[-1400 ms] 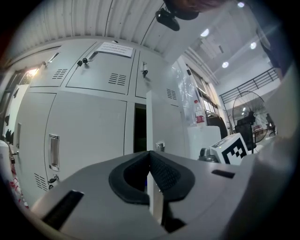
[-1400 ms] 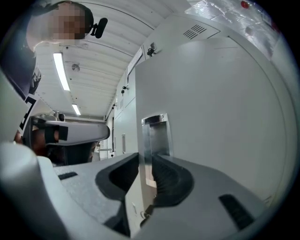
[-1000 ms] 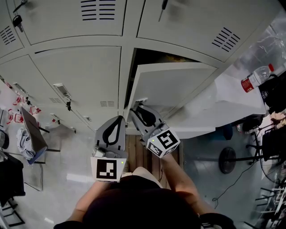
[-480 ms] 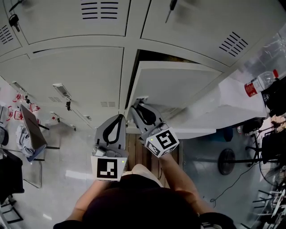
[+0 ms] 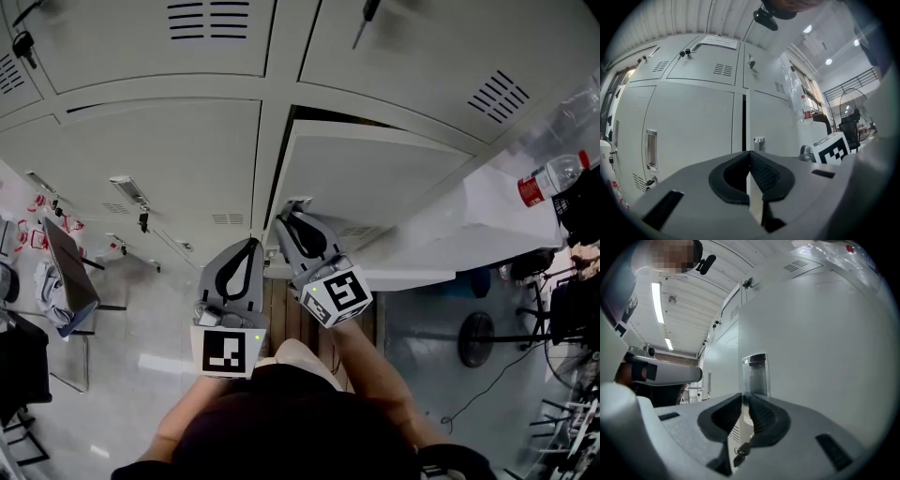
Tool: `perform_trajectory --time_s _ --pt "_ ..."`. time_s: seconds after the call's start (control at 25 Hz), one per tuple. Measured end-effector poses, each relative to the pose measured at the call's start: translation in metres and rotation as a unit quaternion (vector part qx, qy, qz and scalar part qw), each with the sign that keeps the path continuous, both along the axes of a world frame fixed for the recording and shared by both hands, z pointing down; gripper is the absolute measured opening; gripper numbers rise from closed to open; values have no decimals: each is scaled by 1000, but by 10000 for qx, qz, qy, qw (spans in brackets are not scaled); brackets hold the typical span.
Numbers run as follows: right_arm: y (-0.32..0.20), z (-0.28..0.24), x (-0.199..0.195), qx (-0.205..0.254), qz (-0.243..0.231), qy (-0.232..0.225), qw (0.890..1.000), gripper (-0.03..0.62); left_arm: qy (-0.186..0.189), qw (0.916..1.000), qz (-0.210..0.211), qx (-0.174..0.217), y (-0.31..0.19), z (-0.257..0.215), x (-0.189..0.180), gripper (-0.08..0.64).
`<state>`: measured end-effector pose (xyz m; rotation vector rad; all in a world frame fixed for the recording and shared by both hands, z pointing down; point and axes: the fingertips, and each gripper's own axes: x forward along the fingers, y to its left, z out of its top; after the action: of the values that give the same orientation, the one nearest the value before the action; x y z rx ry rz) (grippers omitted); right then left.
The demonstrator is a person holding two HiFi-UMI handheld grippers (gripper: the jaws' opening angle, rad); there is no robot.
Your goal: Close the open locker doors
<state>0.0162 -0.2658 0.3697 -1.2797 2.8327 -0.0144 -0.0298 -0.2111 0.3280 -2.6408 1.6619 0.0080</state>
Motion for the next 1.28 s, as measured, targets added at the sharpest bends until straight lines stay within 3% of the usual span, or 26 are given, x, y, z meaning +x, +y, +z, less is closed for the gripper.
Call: perform_trajectory --time_s 1.28 --pt "-35 1 0 33 671 39 9977 48 13 9997 -222 -117 -14 7 -16 2"
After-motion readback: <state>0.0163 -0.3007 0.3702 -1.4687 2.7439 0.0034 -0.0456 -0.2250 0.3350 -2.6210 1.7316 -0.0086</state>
